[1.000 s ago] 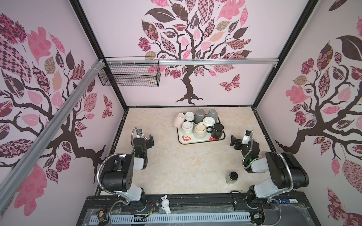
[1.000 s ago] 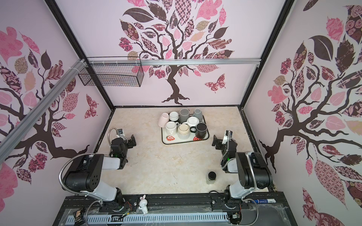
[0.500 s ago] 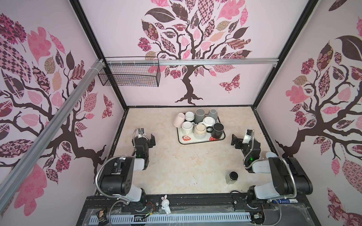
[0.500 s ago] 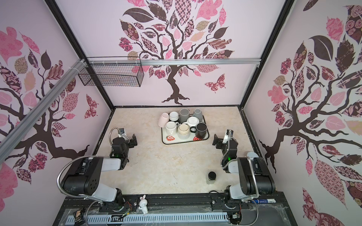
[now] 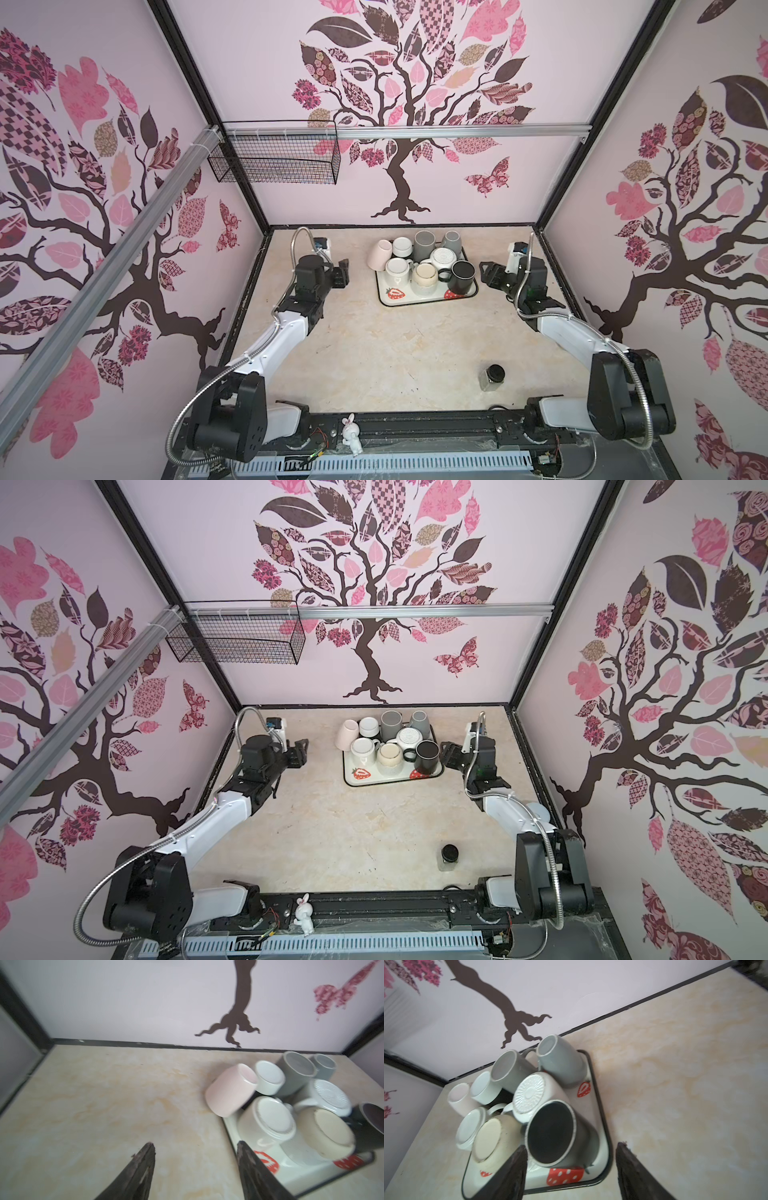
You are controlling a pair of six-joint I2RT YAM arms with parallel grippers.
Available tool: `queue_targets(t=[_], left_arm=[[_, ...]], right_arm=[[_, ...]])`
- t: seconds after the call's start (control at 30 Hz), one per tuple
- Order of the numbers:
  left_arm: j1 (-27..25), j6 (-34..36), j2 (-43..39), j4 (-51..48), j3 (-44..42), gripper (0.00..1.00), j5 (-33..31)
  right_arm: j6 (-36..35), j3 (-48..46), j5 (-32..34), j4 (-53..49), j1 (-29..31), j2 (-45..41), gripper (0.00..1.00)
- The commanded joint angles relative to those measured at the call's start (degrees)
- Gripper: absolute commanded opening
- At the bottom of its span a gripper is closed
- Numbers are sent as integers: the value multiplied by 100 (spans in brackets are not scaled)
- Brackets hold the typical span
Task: Turn the mug right side up
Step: 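Move both grippers forward toward the mug tray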
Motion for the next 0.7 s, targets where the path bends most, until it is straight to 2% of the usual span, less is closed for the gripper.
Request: queue_targets(t=[0.0, 0.07, 0.13, 0.33, 0.47, 0.67], left_arm=[[-522, 28, 479, -789, 547, 53, 746], [-712, -29, 766, -794, 758, 43, 1035], [-842, -163, 1008, -782, 933, 36, 1174], [-981, -525, 1612, -768, 1320, 21, 1395], [-987, -748, 1878, -675, 1456, 19, 1601], [-992, -843, 2089, -554, 1569, 22, 1685]], right_arm=[[37, 533, -44, -937, 268, 250, 69], [130, 709, 14, -1146, 298, 369, 75], [186, 789, -143, -1202, 304, 455, 76], [34, 929, -114, -1286, 722, 435, 69], [-202, 1203, 33, -1326, 1170, 605, 64], [-316, 1734, 35, -1469, 1624, 1329, 67]])
